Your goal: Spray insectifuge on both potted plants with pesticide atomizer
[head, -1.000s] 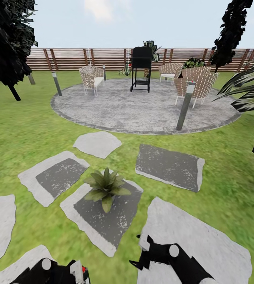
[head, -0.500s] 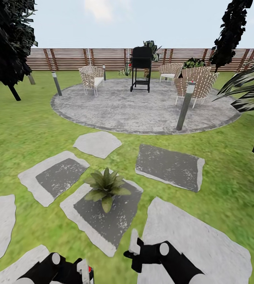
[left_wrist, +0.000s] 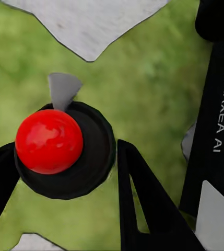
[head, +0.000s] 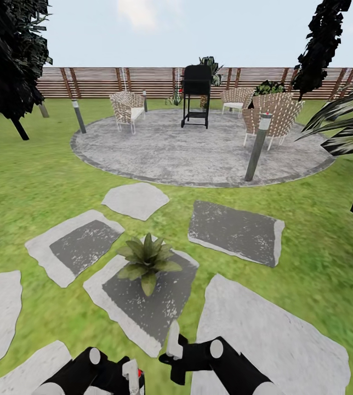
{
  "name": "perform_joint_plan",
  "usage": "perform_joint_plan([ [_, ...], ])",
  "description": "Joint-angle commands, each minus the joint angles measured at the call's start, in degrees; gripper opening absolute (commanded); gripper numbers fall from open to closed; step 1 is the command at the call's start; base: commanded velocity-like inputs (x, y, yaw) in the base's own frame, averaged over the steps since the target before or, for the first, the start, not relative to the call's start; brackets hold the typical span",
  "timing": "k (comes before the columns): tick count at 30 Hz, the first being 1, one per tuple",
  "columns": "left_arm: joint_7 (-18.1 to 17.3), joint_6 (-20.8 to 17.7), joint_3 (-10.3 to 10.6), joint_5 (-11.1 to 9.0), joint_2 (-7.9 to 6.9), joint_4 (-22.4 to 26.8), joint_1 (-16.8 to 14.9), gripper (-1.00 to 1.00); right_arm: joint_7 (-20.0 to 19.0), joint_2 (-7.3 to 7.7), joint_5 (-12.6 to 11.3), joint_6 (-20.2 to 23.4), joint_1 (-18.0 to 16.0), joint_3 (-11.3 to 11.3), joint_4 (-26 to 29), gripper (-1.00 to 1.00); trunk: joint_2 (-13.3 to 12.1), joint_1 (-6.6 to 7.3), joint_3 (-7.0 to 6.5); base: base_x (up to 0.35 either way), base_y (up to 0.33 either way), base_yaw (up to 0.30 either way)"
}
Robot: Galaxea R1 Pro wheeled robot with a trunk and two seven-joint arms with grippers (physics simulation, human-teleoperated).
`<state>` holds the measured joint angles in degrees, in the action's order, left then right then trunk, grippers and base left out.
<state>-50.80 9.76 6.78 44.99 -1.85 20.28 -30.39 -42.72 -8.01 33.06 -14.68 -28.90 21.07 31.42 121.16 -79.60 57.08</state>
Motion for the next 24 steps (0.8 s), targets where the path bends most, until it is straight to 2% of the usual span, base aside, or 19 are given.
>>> perform_joint_plan([
  [1, 0.0, 0.0, 0.1, 0.5, 0.04, 0.8, -0.1, -1.00, 0.0, -0.04, 0.6, -0.3, 0.0, 0.5, 0.0, -1.00, 0.0, 0.01, 0.05, 0.000, 0.000, 0.000],
  [7, -0.5, -2.5, 0.0, 0.1, 0.14, 3.0, -0.1, -1.00, 0.0, -0.07, 0.5, -0.3, 0.0, 1.0, 0.0, -1.00, 0.0, 0.01, 0.05, 0.000, 0.000, 0.000],
  [13, -2.9, -2.6, 0.0, 0.1, 0.48, 3.3, -0.1, -1.00, 0.0, -0.08, 0.5, -0.3, 0.0, 1.0, 0.0, -1.00, 0.0, 0.01, 0.05, 0.000, 0.000, 0.000],
  [24, -3.3, -2.3, -0.1, -0.1, 2.04, 3.3, -0.1, -1.00, 0.1, -0.08, 0.5, -0.3, 0.0, 1.0, 0.0, -1.00, 0.0, 0.01, 0.05, 0.000, 0.000, 0.000],
])
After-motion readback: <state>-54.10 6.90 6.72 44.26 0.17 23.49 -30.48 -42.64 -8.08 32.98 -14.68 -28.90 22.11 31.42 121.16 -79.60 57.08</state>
